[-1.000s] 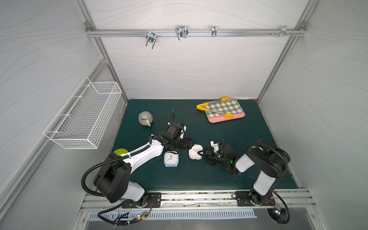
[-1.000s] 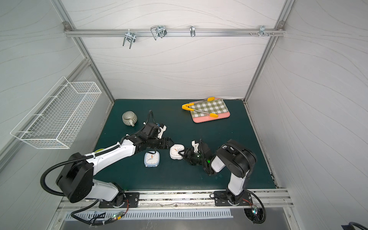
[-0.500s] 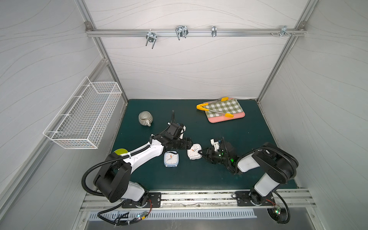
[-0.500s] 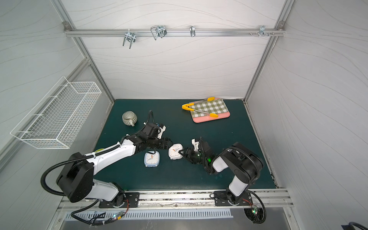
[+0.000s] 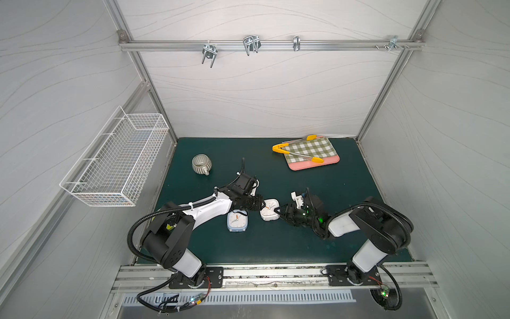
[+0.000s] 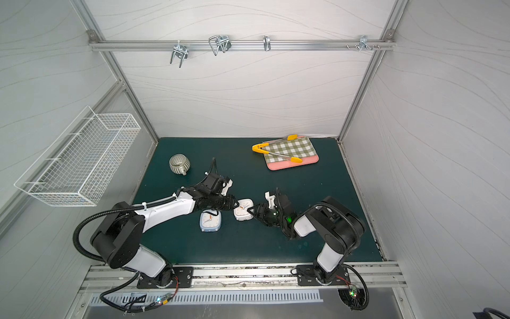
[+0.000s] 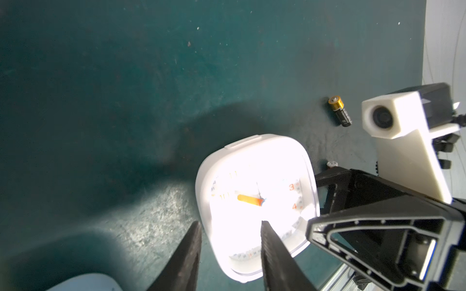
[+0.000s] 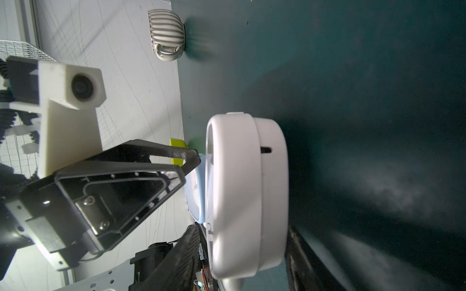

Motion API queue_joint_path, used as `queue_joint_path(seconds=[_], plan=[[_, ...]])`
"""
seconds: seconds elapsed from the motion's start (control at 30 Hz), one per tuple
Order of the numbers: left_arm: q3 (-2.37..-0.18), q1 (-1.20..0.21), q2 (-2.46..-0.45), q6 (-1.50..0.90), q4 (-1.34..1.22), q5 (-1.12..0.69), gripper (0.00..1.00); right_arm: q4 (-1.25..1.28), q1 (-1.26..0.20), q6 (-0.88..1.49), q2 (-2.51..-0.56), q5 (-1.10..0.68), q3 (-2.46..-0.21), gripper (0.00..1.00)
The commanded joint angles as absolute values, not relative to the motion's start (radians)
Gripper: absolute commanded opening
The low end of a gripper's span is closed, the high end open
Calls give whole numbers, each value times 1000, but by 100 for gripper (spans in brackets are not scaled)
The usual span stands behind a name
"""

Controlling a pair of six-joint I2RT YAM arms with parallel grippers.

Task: Insert the battery into the alarm
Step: Adjust the alarm at the center of the board.

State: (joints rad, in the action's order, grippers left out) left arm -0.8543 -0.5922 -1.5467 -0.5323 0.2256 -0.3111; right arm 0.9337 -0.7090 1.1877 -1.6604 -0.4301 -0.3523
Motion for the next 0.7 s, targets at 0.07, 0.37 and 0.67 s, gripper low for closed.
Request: queue_joint_path(seconds=[0.07,0.37,0.67], plan=[[-859,-597,-1570,-546,189,-326,41,968,-703,1165,-1696,-463,-396,56],[-838,-597,-1586,-553,159,-326,40,963,-704,1144,-1729,-483,-435,56],[-830,-597,-1552,-550,155,-311,44,945,-703,1131,-1716,-479,-437,44]])
